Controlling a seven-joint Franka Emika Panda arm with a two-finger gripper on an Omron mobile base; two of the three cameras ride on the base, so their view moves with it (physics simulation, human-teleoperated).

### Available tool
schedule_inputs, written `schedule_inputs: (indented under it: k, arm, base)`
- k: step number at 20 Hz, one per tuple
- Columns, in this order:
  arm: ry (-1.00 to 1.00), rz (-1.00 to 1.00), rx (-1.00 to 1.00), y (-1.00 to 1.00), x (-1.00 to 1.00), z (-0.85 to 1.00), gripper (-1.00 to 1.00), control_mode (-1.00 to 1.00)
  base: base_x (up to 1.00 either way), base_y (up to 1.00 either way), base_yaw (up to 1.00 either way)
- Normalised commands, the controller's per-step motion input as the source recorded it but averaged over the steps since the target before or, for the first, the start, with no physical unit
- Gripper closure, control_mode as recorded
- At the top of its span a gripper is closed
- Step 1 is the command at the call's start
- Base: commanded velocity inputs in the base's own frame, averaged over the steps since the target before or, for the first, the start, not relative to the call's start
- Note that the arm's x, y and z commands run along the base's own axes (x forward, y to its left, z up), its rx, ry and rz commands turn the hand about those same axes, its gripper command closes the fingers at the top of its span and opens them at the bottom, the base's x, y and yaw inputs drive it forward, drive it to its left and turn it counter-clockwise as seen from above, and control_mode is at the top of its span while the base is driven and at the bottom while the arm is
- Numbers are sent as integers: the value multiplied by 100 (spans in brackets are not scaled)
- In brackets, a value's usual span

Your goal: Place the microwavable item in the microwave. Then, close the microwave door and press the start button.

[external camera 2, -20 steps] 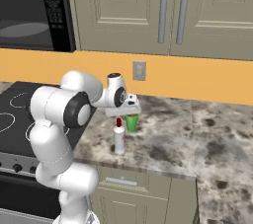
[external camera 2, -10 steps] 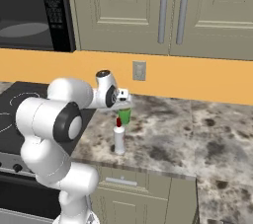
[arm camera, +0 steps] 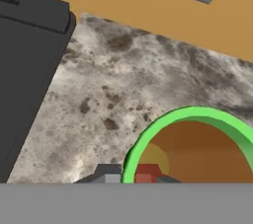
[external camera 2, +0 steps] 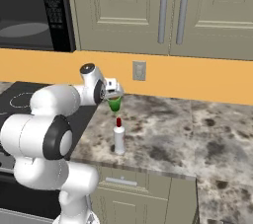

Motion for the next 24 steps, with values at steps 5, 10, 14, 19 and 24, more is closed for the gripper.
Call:
schedule_inputs:
  k: [5,10,14,19,24]
  arm:
    - [-5,6,0,43,-40,61,100,-100]
    - [1,2,0,37,-96,40,100,-100]
    - [4,1,0,40,-100,29,100,-100]
    - [3,2,0,41,-78,14,100,-100]
    - [7,1,0,21,-8,-12,100,-100]
  base:
    - [0,0,0]
    - [0,0,0]
    - [0,0,0]
    - [0,0,0]
    - [0,0,0]
